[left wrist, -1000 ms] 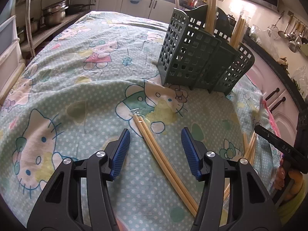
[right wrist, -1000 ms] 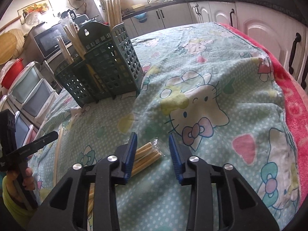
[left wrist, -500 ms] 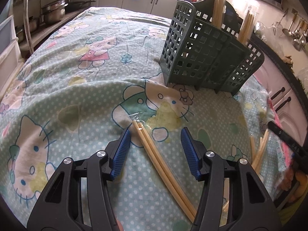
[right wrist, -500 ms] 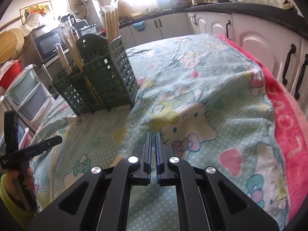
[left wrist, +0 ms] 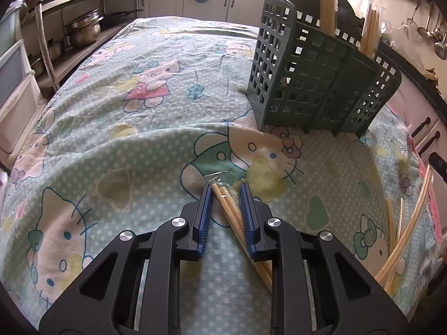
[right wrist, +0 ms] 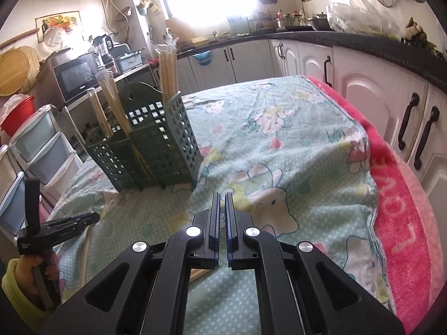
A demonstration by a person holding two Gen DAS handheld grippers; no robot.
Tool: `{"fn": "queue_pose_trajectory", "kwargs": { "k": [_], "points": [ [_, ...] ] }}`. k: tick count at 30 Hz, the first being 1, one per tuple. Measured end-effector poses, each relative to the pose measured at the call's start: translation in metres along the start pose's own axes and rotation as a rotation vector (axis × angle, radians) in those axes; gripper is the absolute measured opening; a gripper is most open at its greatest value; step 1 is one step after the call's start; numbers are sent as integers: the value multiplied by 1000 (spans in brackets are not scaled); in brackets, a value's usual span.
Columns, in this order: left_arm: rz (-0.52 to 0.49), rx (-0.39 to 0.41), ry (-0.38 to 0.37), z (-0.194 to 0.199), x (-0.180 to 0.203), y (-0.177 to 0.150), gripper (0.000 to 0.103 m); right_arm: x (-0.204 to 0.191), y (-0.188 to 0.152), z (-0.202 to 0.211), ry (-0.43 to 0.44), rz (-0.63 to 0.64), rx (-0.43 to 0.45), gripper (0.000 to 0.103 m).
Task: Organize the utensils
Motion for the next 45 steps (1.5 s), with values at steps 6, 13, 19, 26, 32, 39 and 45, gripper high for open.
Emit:
{"fn": "queue_pose_trajectory", "kwargs": {
  "k": [6, 13, 19, 26, 32, 39, 45],
  "points": [
    [26, 2, -27, 2, -5, 0, 10, -15, 8, 8, 26, 19, 19, 4],
    [55, 80, -46, 29, -9, 15, 7, -34, 17, 16, 79, 27, 28, 3],
    [43, 194, -64, 69, -5, 46, 4, -58, 25, 26, 137, 39, 36, 3],
    [4, 298, -80, 106, 10, 77, 3, -92, 35, 46, 191, 99, 76, 3],
    [-11, 357, -86, 125, 18, 95, 3, -113, 43, 56, 221, 137, 101, 3],
    [-27, 412, -92, 143, 24, 116, 3, -128, 50, 62, 245, 163, 123, 3],
    [-51, 456, -95, 158, 31, 133, 3, -137, 63, 73, 259, 172, 159, 3]
  ]
}}
Point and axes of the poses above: each gripper's, at about its wrist camera, not at the fingertips, and z roughly against the way its jaws point, x to its right, y to its top, the point moved 8 cm from there along -z, roughly the way its jaws point, and after that the axes turned 14 degrees about -z, right-handed, at the moved point
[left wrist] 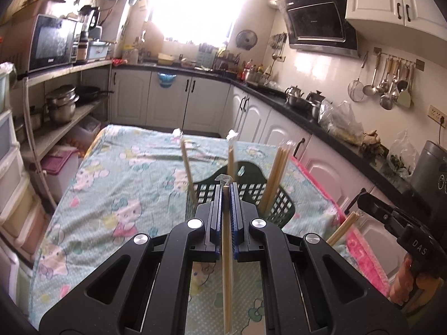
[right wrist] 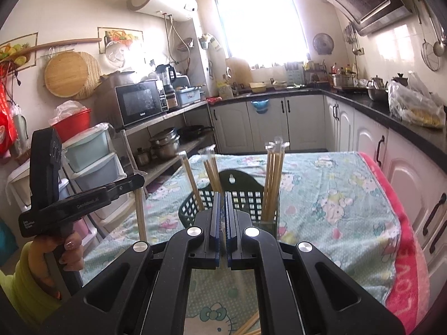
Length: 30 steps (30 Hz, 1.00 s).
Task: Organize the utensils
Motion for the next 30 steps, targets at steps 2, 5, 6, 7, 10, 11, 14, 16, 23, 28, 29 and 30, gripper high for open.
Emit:
{"fn": "queue_pose_trajectory", "kwargs": {
  "k": [2, 5, 6, 7, 10, 11, 14, 16, 23, 28, 29, 30],
  "points": [
    [-5, 14, -2, 2, 2, 7, 3, -2, 5, 2, -1, 3, 10, 3],
    [-14, 33, -7, 4, 5, 17, 3, -3, 12, 4, -2, 9, 23, 3],
    [-16, 39, -9, 5, 6, 20, 3, -4, 15, 5, -1, 9, 27, 3],
    [-18, 45, -11, 6, 7, 24, 3, -4, 18, 6, 0, 12, 31, 3],
    [-23, 60, -12, 6, 8, 32, 3, -7, 24, 6, 5, 19, 43, 3],
    [-26, 65, -13, 6, 8, 36, 3, -8, 26, 7, 7, 21, 46, 3],
    [-37, 85, -8, 8, 10, 47, 3, -14, 31, 6, 15, 28, 56, 3],
    [-48, 100, 1, 9, 11, 54, 3, -17, 35, 6, 19, 33, 63, 3],
    [-56, 136, -2, 8, 17, 76, 3, -24, 53, 8, 28, 47, 93, 3],
    [-67, 162, -1, 8, 21, 89, 3, -30, 68, 10, 36, 58, 119, 3],
    [-70, 166, 2, 9, 21, 91, 3, -32, 72, 10, 38, 61, 125, 3],
    [-72, 171, 5, 9, 21, 94, 3, -33, 76, 10, 41, 62, 130, 3]
  ]
}}
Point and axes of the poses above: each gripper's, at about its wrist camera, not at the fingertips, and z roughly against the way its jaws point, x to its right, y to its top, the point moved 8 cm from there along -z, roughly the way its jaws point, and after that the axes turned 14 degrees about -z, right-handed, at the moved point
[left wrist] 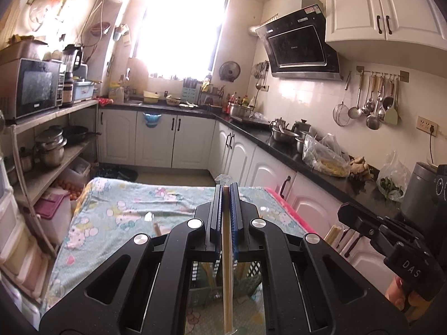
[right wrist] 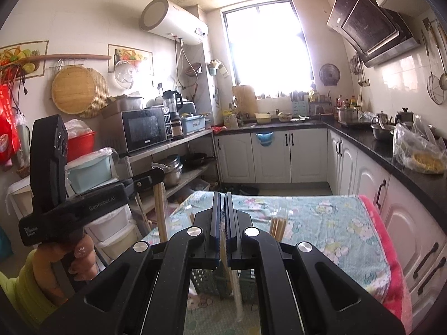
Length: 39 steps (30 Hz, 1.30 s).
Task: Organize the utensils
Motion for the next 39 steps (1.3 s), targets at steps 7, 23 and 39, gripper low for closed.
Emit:
{"fn": "queue_pose_trajectory", "kwargs": {
  "k": [7, 23, 39],
  "points": [
    [-4, 26, 25, -3, -5, 18, 3, -11, 26, -5, 23, 8, 32, 3],
    [-1, 60, 114, -18, -26, 36, 3, -27, 69, -20, 46, 29, 80, 3],
    [35, 20, 178, -51, -52, 13, 3, 5, 64, -62, -23, 15, 55, 3]
  ]
}}
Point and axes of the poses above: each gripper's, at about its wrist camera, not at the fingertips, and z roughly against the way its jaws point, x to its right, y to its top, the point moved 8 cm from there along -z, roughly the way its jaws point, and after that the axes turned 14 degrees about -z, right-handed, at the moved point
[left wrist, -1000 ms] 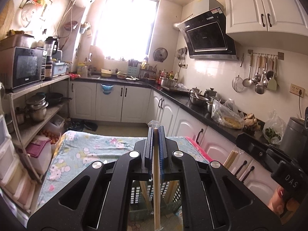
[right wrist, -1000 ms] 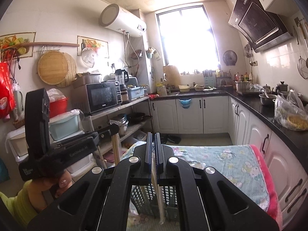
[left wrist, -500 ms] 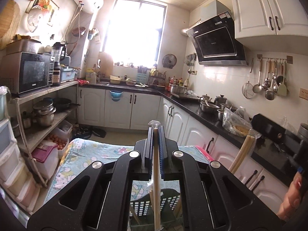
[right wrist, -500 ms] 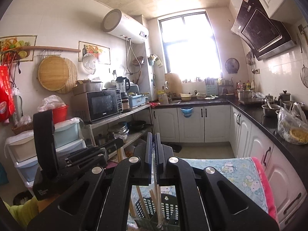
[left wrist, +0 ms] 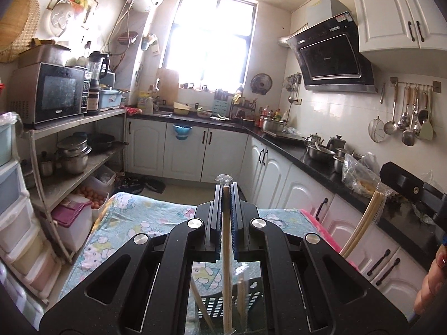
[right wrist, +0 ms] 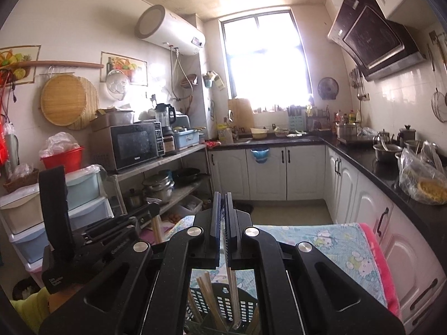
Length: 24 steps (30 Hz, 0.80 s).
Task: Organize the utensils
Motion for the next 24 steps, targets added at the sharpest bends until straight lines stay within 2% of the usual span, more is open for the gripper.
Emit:
{"fn": "queue_pose_trajectory", "kwargs": {
  "k": [6, 24],
  "points": [
    [-31, -1, 15, -11, 3, -13, 3, 14, -16, -14, -14, -19, -31, 3],
    [-70, -80, -26, -34, 17, -58, 3, 33, -64, -41, -32, -79, -133, 3]
  ]
}}
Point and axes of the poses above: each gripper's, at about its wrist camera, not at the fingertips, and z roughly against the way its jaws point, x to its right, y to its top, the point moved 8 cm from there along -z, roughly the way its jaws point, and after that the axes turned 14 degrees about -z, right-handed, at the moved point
